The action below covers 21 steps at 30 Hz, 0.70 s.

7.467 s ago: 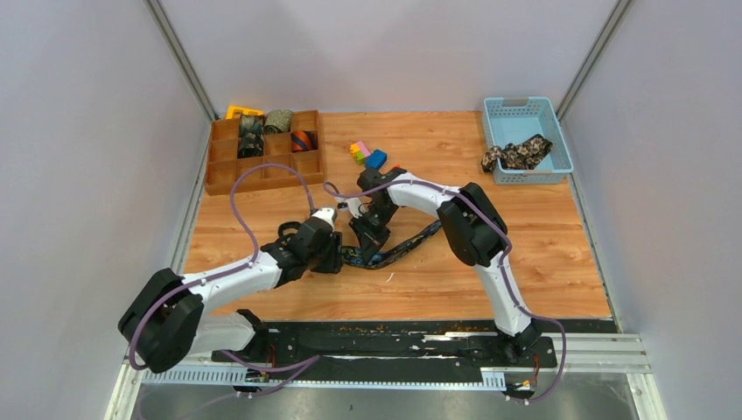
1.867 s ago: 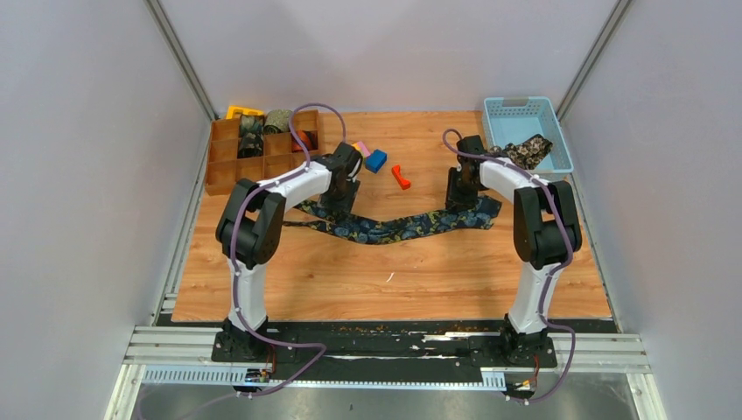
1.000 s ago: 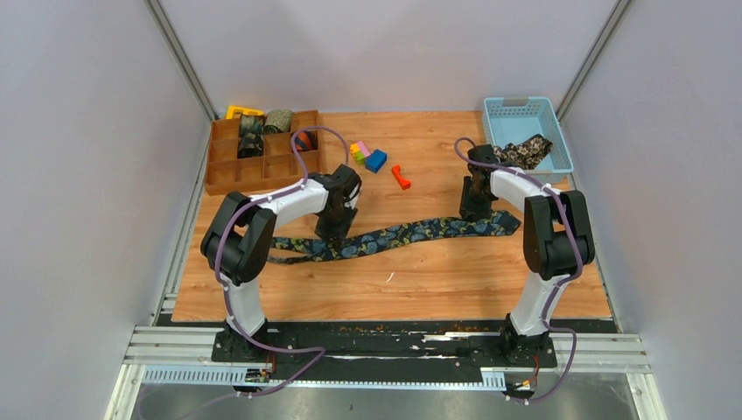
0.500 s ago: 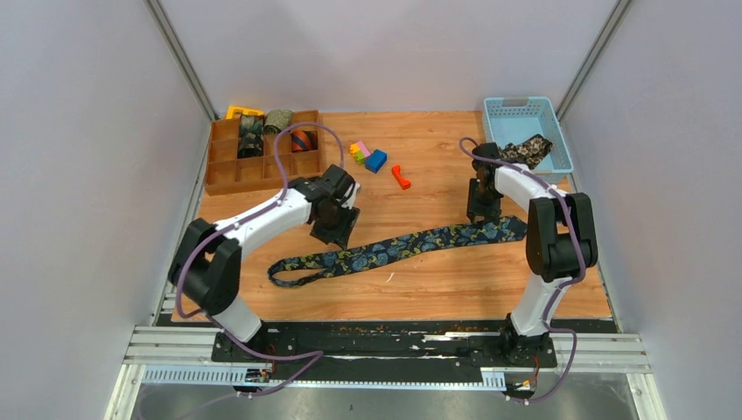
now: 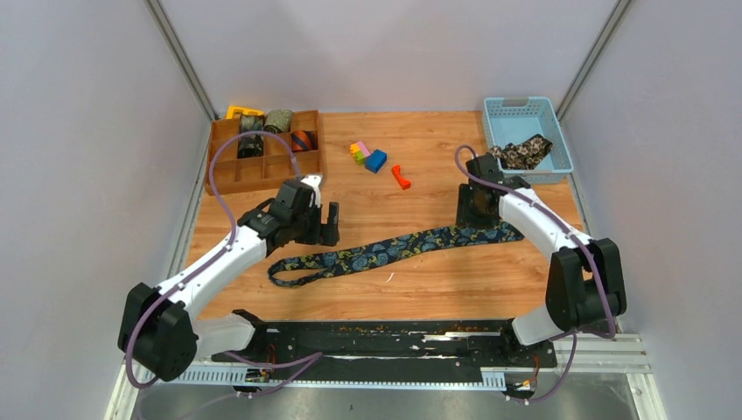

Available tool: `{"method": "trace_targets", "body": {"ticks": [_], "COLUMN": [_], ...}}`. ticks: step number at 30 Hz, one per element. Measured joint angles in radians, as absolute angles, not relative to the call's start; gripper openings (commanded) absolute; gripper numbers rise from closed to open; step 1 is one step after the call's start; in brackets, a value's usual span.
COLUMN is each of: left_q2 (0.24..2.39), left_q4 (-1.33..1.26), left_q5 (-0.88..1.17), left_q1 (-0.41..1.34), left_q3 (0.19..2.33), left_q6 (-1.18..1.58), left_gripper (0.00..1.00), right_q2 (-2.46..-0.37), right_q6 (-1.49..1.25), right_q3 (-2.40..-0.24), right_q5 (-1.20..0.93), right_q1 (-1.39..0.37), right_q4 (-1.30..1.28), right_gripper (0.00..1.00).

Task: Roll the ties
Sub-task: Flatten out the tie at the center of the board.

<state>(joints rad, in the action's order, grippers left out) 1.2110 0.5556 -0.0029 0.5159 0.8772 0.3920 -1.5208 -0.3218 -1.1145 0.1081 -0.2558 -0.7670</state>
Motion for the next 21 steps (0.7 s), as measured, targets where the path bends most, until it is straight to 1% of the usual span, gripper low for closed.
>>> {"method": "trace_targets", "body": {"ticks": [5, 7, 14, 21], "left_q2": [1.092, 1.04, 0.923, 0.921], "left_q4": [0.536, 0.54, 0.539, 0.54], "left_q5": [-0.008, -0.019, -0.034, -0.016], "left_q1": [0.514, 0.515, 0.515, 0.515], "left_q3": [0.747, 0.725, 0.653, 0.622], "left_q6": [0.442, 0.452, 0.467, 0.466], "left_gripper": [0.98, 0.96, 0.86, 0.83], "right_q2": [-1.483, -1.484, -1.517, -1.605], "right_q6": [-0.368, -0.374, -0.376, -0.373], "right_q3": [-0.948, -0.924, -0.92, -0.921], "right_q5": [0.07, 0.07, 0.078, 0.088], "right_q1": [-0.273, -0.271, -0.239, -0.189], "right_q4": [-0.711, -0.707, -0.651, -0.624], "right_gripper": [0.45, 0.45, 0.44, 0.43]}}
